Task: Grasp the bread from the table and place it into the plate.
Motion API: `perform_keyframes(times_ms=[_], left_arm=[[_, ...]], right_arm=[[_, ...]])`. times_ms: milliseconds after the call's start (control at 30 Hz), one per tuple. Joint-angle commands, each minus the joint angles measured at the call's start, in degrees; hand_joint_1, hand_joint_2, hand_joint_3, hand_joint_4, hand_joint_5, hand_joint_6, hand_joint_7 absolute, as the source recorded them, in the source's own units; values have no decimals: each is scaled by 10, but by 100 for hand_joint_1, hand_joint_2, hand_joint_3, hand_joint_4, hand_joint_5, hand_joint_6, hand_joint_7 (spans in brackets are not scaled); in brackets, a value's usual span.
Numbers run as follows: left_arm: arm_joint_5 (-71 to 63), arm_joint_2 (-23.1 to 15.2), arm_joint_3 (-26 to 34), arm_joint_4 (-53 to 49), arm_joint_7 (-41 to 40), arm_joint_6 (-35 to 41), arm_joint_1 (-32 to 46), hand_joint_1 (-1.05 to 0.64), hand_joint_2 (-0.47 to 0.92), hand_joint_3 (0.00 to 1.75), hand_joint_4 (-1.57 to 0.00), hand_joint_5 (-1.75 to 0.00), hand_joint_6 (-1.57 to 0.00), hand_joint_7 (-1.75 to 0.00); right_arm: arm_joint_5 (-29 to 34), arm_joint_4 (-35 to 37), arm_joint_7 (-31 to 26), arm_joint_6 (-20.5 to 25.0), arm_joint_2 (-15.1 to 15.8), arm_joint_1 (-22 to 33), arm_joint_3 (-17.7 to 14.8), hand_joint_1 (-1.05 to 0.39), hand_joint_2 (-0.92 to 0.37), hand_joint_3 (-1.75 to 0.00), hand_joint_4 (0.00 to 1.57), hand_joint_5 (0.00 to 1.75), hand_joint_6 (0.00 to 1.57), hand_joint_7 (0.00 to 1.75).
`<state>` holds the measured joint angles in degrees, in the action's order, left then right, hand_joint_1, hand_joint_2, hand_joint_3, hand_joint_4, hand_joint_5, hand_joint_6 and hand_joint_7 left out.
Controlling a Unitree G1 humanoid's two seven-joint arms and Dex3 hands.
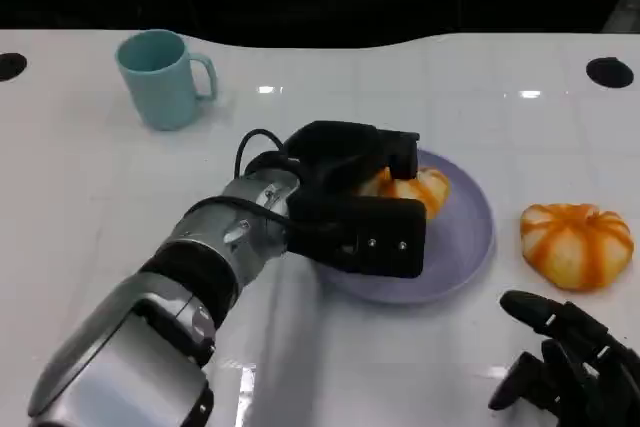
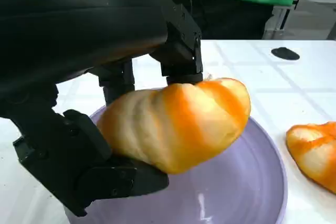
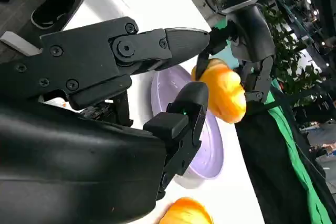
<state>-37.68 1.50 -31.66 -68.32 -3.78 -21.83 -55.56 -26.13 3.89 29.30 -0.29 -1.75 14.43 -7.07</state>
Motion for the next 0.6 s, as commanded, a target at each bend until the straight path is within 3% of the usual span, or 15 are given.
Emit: perform_keyframes(times_ms=[33, 300, 433, 600], left_arm=[[0, -15, -3, 3, 34, -2, -20, -50, 91, 16, -43, -31, -44, -7], [0, -17, -3, 8, 43, 0, -19, -56, 92, 15, -38, -21, -39, 0], [37, -48, 25, 38, 110, -22, -11, -72, 92, 40, -32, -16, -35, -1], [69, -69, 49, 79, 147, -32, 11, -73, 92, 45, -32, -15, -35, -1]], right_arm=[[-3, -5, -7, 3, 7, 3, -6, -79, -92, -20, 68, 146, 96, 54], [-3, -7, -9, 4, 7, 3, -5, -79, -92, -19, 69, 145, 97, 53], [-4, 6, -7, 2, 9, -5, -9, -80, -92, -19, 69, 145, 97, 53], [2, 8, -8, -2, 9, -6, -9, -80, -92, -19, 70, 146, 98, 52]])
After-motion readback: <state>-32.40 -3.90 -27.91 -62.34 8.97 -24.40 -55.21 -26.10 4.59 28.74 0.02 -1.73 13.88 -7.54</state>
